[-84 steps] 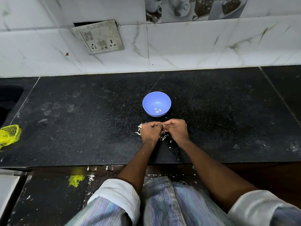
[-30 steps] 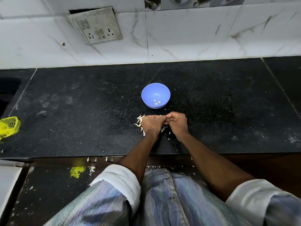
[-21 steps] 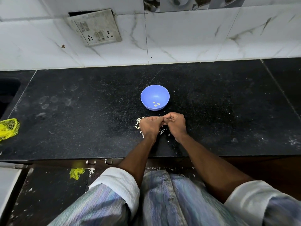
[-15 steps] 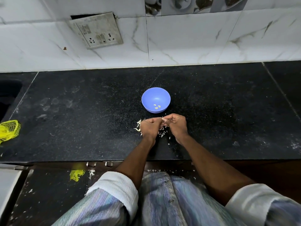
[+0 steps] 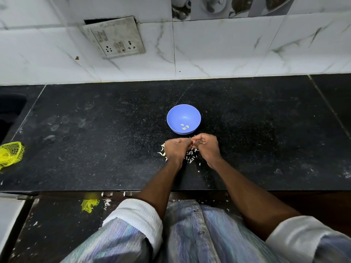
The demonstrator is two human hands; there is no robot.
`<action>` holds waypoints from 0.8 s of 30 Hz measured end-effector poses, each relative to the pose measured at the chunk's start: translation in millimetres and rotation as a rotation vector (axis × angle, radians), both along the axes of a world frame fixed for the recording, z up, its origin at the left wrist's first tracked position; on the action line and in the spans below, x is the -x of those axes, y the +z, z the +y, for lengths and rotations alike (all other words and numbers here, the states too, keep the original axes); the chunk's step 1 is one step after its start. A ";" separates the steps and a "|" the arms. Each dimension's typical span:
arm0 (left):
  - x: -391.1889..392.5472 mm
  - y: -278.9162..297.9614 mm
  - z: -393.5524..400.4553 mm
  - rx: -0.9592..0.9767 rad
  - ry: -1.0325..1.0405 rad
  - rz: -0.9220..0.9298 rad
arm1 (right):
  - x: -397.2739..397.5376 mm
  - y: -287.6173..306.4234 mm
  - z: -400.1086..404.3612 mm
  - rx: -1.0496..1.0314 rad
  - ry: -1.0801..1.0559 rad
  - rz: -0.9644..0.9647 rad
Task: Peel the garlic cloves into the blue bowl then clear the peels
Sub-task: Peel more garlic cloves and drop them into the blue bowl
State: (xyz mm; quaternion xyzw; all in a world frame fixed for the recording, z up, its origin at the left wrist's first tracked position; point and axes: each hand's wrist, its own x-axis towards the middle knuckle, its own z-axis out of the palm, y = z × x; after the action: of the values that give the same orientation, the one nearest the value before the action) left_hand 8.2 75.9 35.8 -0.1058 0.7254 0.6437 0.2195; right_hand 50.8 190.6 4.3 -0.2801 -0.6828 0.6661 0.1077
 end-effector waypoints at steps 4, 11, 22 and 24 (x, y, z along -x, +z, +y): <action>0.9 -0.9 1.8 0.088 -0.009 0.084 | 2.8 -2.9 -0.5 -0.030 0.007 -0.020; 7.1 -10.7 -2.4 0.235 -0.122 0.252 | 8.1 -3.6 0.8 -0.068 0.021 -0.039; 10.6 -22.2 -6.9 0.257 -0.246 0.294 | 8.2 -3.9 1.8 -0.061 0.000 -0.088; 11.2 -24.0 -6.1 0.253 -0.257 0.298 | 7.2 -4.4 1.4 -0.049 -0.020 -0.084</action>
State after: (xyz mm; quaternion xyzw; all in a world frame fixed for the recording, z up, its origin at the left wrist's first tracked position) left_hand -3.0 69.8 11.8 0.0568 0.8321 0.5231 0.1752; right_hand 43.6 192.0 -0.1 -0.3119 -0.7001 0.6357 0.0921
